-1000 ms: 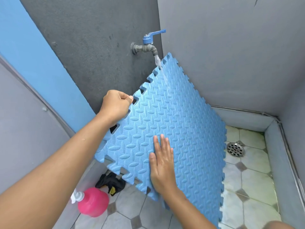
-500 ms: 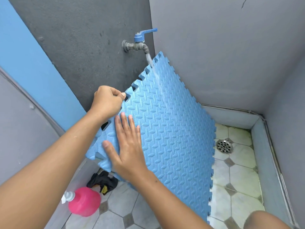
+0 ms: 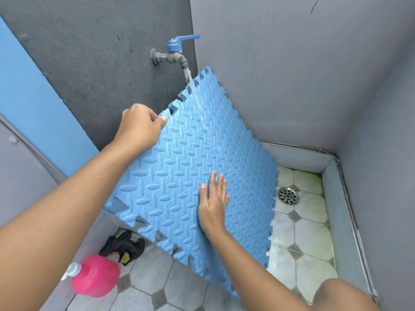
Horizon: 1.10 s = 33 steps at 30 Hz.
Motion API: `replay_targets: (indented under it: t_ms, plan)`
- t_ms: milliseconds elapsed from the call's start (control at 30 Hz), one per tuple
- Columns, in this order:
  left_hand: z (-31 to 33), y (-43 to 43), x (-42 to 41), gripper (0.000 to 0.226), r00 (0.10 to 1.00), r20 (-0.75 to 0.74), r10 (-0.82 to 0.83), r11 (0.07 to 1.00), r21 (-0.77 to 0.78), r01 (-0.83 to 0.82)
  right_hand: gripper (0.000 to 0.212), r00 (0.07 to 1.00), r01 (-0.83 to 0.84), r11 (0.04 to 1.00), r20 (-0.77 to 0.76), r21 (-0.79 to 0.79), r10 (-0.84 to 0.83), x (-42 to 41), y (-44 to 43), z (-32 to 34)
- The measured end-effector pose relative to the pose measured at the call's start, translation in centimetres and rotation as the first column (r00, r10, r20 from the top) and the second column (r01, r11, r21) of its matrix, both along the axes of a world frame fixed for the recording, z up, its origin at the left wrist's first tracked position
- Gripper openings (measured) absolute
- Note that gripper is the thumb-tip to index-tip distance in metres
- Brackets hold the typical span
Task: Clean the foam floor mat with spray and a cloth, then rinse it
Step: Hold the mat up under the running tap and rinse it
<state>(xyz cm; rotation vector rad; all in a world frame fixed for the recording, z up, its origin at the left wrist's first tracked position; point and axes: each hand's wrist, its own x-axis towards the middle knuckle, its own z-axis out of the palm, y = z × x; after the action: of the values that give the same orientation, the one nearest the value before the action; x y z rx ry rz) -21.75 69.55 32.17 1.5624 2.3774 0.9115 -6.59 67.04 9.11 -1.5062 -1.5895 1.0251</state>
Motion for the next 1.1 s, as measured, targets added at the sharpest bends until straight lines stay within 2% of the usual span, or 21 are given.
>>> replay_targets:
  t_ms: [67, 133, 200, 267, 333, 400, 467, 500, 567, 633, 700, 767, 833, 900, 1100]
  plan:
    - [0.3, 0.0, -0.1, 0.040, 1.000, -0.015, 0.011, 1.000, 0.004, -0.011, 0.061, 0.993, -0.109, 0.980, -0.033, 0.167, 0.116, -3.1, -1.1, 4.8]
    - [0.5, -0.3, -0.3, 0.036, 0.999, -0.024, 0.024, 1.000, 0.017, -0.024, 0.065, 0.968, -0.240, 0.906, 0.023, 0.347, 0.248, -5.2, -2.4, 8.4]
    - [0.8, -0.6, -0.6, 0.031, 0.999, -0.031, 0.035, 0.999, 0.037, -0.034, 0.065, 0.947, -0.306, 0.850, 0.048, 0.429, 0.317, -5.8, -3.1, 9.6]
    - [1.2, -0.6, -0.9, 0.027, 0.999, -0.033, 0.029, 0.997, 0.068, -0.027, 0.063, 0.951, -0.293, 0.842, 0.046, 0.452, 0.306, -4.6, -2.8, 7.8]
    - [1.6, -0.6, -0.9, 0.026, 0.999, -0.030, 0.025, 0.996, 0.092, -0.022, 0.062, 0.978, -0.207, 0.912, 0.045, 0.353, 0.204, -1.5, -1.5, 2.7]
    - [1.8, -0.4, -0.7, 0.026, 1.000, -0.021, 0.023, 0.995, 0.101, -0.021, 0.065, 0.999, 0.041, 0.998, 0.019, 0.046, -0.042, 3.2, -0.1, -4.0]
    - [2.0, -0.2, -0.5, 0.027, 1.000, -0.025, 0.012, 0.995, 0.103, -0.009, 0.071, 0.962, 0.269, 0.911, 0.050, -0.312, -0.267, 6.8, 0.7, -8.2]
    - [2.0, -0.1, -0.4, 0.029, 0.999, -0.034, 0.009, 0.996, 0.094, -0.006, 0.067, 0.956, 0.287, 0.879, 0.055, -0.381, -0.289, 7.1, 1.2, -8.6]
    - [1.8, 0.2, -0.4, 0.037, 0.998, -0.065, -0.003, 0.998, 0.060, 0.007, 0.056, 0.969, 0.240, 0.923, 0.024, -0.302, -0.245, 5.3, 2.9, -5.9]
    - [1.3, 0.4, -0.8, 0.046, 0.994, -0.104, -0.016, 0.999, -0.029, 0.013, 0.053, 0.990, 0.128, 0.989, -0.046, -0.080, -0.132, 1.8, 5.2, -0.5]
    - [0.7, 0.7, -1.6, 0.043, 0.985, -0.174, -0.020, 0.990, -0.143, -0.005, 0.054, 0.995, -0.023, 0.992, -0.092, 0.123, 0.035, -2.4, 7.6, 5.1]
    - [0.1, 0.9, -2.3, 0.038, 0.965, -0.261, -0.031, 0.977, -0.213, -0.027, 0.054, 0.975, -0.165, 0.957, -0.107, 0.238, 0.195, -6.5, 9.8, 10.2]
    - [-0.2, 0.7, -2.5, 0.034, 0.952, -0.303, -0.041, 0.975, -0.220, -0.028, 0.053, 0.955, -0.243, 0.928, -0.099, 0.281, 0.280, -9.3, 11.5, 14.2]
    - [-0.2, 0.6, -2.4, 0.031, 0.956, -0.291, -0.036, 0.982, -0.189, -0.021, 0.054, 0.949, -0.263, 0.931, -0.106, 0.252, 0.297, -10.4, 12.7, 16.0]
    - [-0.6, 0.2, -2.5, 0.029, 0.966, -0.255, -0.044, 0.991, -0.133, 0.010, 0.059, 0.930, -0.330, 0.894, -0.058, 0.304, 0.363, -8.4, 17.8, 13.8]
